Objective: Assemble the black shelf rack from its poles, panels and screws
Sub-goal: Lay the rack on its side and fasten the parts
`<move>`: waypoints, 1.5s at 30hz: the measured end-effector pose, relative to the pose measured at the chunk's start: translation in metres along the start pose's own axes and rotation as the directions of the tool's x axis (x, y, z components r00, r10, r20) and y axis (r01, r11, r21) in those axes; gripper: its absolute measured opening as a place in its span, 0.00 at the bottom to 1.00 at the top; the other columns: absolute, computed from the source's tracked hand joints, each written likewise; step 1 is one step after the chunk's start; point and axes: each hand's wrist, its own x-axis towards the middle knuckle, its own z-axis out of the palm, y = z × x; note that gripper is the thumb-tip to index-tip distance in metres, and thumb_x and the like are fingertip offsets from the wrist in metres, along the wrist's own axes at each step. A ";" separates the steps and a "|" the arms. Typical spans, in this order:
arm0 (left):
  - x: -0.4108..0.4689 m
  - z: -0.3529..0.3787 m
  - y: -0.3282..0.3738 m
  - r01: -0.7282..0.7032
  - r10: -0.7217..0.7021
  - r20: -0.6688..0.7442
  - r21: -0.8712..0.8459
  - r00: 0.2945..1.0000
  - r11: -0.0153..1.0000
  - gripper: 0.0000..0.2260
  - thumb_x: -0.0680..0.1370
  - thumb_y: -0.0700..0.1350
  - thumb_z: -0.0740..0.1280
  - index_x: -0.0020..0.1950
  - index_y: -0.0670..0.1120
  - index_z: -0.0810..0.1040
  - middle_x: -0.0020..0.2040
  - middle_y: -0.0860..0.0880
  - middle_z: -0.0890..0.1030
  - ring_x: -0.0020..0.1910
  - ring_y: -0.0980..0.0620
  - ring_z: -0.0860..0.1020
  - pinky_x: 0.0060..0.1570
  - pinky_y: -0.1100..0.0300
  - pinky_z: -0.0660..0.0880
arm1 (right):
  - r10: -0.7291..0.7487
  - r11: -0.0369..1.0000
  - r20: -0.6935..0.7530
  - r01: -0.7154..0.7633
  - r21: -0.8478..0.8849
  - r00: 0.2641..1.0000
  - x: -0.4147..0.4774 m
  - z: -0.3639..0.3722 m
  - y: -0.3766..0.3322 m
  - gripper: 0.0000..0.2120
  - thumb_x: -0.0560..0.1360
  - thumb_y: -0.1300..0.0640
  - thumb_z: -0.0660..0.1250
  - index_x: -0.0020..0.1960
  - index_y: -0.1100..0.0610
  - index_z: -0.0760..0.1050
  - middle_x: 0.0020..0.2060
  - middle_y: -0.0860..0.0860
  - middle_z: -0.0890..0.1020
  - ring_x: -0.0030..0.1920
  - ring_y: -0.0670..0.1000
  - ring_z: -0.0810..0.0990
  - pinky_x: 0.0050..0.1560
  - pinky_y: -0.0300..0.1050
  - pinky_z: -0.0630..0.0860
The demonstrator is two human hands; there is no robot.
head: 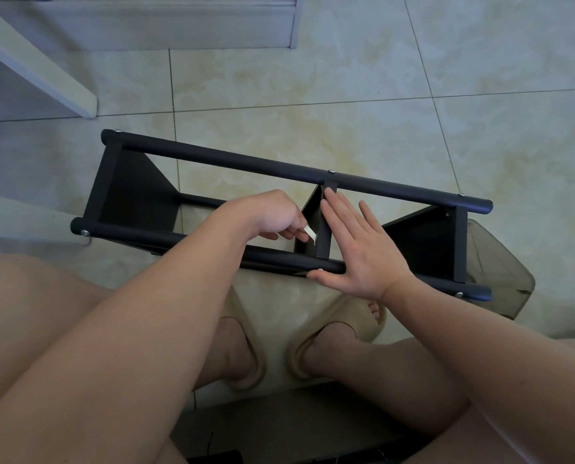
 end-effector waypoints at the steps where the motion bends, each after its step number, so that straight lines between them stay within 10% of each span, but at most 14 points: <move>1: -0.001 -0.001 0.000 -0.001 0.001 0.010 0.015 1.000 1.000 0.07 0.82 0.42 0.63 0.46 0.49 0.79 0.37 0.56 0.86 0.45 0.56 0.79 0.44 0.60 0.72 | 0.000 1.000 0.000 0.000 -0.001 1.000 0.000 0.000 0.000 0.51 0.74 0.26 0.57 0.82 0.62 0.51 0.83 0.55 0.49 0.83 0.53 0.46 0.81 0.60 0.50; 26: -0.005 -0.003 -0.004 -0.065 0.010 0.143 0.382 0.990 0.922 0.07 0.79 0.40 0.69 0.43 0.50 0.80 0.43 0.51 0.79 0.46 0.49 0.76 0.48 0.58 0.72 | 0.003 1.000 -0.001 -0.003 0.017 1.000 0.000 0.000 0.000 0.51 0.74 0.27 0.57 0.83 0.61 0.51 0.83 0.55 0.49 0.83 0.53 0.47 0.81 0.60 0.50; 39: 0.000 -0.007 -0.006 -0.057 0.073 -0.046 0.274 0.996 0.960 0.08 0.74 0.39 0.69 0.40 0.52 0.84 0.46 0.45 0.86 0.42 0.48 0.79 0.42 0.59 0.76 | 0.006 1.000 0.016 -0.006 0.007 1.000 0.000 0.000 0.000 0.51 0.74 0.26 0.57 0.83 0.61 0.49 0.83 0.54 0.47 0.83 0.53 0.45 0.81 0.60 0.50; 45: 0.004 0.002 -0.006 -0.072 0.066 -0.049 -0.133 0.997 0.989 0.05 0.77 0.41 0.70 0.43 0.49 0.83 0.38 0.54 0.83 0.42 0.56 0.81 0.43 0.60 0.77 | 0.007 1.000 0.015 -0.007 0.006 1.000 0.000 0.001 0.000 0.52 0.74 0.26 0.57 0.83 0.61 0.49 0.83 0.54 0.47 0.83 0.52 0.44 0.81 0.59 0.49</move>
